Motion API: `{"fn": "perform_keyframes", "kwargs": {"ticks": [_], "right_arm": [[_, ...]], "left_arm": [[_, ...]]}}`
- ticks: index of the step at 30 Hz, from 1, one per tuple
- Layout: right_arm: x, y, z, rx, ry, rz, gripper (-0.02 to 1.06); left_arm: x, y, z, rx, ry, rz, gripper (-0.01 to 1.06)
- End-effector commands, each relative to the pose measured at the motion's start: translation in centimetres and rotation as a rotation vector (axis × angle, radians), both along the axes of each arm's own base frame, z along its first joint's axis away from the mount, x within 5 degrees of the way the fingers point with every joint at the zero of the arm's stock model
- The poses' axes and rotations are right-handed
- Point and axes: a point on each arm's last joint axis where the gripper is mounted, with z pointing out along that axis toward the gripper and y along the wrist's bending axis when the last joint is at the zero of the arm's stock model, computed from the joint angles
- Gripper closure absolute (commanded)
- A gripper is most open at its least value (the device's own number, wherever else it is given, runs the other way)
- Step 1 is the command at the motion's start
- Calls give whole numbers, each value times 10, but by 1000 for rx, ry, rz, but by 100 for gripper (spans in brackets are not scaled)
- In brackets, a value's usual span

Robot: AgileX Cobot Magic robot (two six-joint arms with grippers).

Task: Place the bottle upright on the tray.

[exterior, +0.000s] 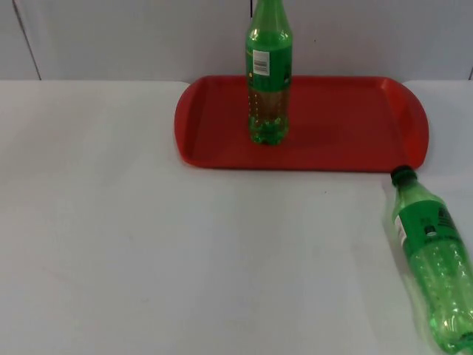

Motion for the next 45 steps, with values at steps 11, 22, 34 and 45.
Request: {"fn": "perform_keyframes", "kwargs": {"ticks": [11,22,34,45], "right_arm": [[0,0,0,4,-8,-1,0],[0,0,0,4,-8,-1,0],[0,0,0,4,-8,-1,0],[0,0,0,4,-8,-1,0]], "left_arm": [[-25,-2,25,106,-90,-107,0],[-23,5,29,82,-84,-8,0],[-30,61,67,71,-234,634,0],[-39,82,45,415,-15,765,0]]}}
